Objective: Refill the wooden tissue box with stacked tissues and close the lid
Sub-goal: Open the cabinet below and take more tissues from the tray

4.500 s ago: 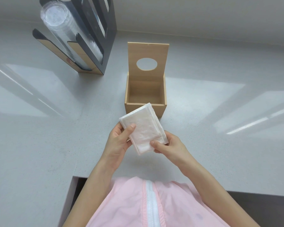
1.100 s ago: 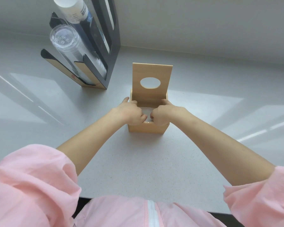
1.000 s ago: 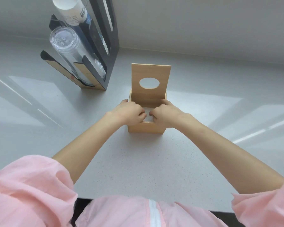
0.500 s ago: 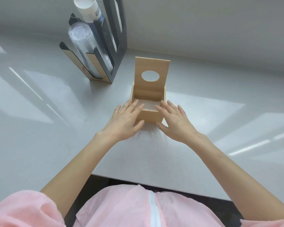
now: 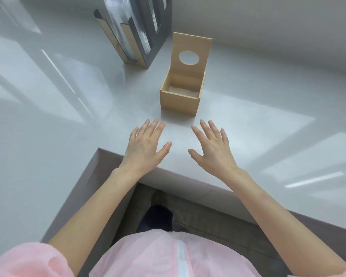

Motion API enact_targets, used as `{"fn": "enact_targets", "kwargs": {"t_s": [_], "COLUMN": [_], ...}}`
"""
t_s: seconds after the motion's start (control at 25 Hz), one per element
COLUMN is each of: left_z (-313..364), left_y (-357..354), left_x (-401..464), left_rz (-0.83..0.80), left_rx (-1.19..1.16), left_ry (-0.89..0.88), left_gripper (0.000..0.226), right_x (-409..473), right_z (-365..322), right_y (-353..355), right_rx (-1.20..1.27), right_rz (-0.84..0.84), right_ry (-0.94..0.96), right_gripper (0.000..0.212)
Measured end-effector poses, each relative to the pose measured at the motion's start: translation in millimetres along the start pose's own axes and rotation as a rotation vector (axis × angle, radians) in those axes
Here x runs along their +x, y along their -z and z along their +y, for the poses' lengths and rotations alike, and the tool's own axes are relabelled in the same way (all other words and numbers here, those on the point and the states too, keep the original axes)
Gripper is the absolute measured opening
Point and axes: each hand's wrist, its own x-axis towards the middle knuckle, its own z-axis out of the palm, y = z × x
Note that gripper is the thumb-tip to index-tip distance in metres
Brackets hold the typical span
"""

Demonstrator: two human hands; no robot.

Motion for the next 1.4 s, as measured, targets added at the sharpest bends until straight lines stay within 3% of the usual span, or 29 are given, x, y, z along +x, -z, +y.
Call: {"fn": "enact_targets", "kwargs": {"t_s": [0.4, 1.4], "left_z": [9, -32], "left_y": [-23, -55], "left_x": [-87, -168], "left_rz": [0.042, -0.111], "left_rx": [-0.039, -0.003], "left_ry": [0.13, -0.001], "left_gripper": [0.06, 0.064], "right_x": [-72, -160], "right_z": [1, -54], "right_y": [-30, -103], "right_rx": [0.05, 0.098], "right_rz": [-0.013, 0.008], "right_ry": [0.056, -0.113], "right_gripper": [0.06, 0.061]}}
